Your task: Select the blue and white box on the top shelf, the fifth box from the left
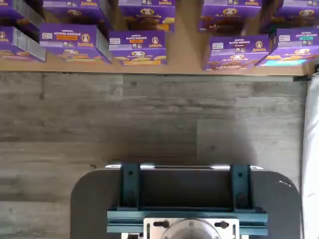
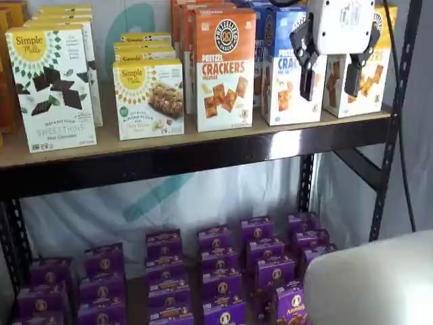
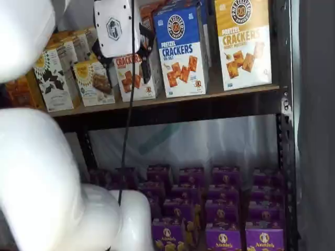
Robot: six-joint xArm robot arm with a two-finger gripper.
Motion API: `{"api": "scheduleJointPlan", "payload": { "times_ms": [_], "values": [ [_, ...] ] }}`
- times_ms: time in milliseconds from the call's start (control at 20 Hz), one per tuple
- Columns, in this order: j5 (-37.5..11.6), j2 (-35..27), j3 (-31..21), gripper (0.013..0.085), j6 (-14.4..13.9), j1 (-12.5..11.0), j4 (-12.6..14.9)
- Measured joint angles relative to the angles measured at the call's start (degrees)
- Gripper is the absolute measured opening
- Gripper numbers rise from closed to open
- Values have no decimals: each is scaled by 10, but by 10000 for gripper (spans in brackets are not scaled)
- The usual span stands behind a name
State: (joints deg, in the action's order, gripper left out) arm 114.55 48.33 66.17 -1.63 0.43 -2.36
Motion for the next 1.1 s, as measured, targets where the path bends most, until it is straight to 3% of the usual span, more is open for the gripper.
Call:
{"api": "scheduleJointPlan", "payload": {
  "times_ms": [150, 300, 500, 1100],
  "values": [
    [-12, 8, -7, 850, 16, -31, -34],
    [-16, 9, -8, 850, 20, -38, -45],
    [-24, 7, -10, 850, 8, -16, -25],
    [-119, -50, 16, 850, 11, -8, 0]
  ]
}}
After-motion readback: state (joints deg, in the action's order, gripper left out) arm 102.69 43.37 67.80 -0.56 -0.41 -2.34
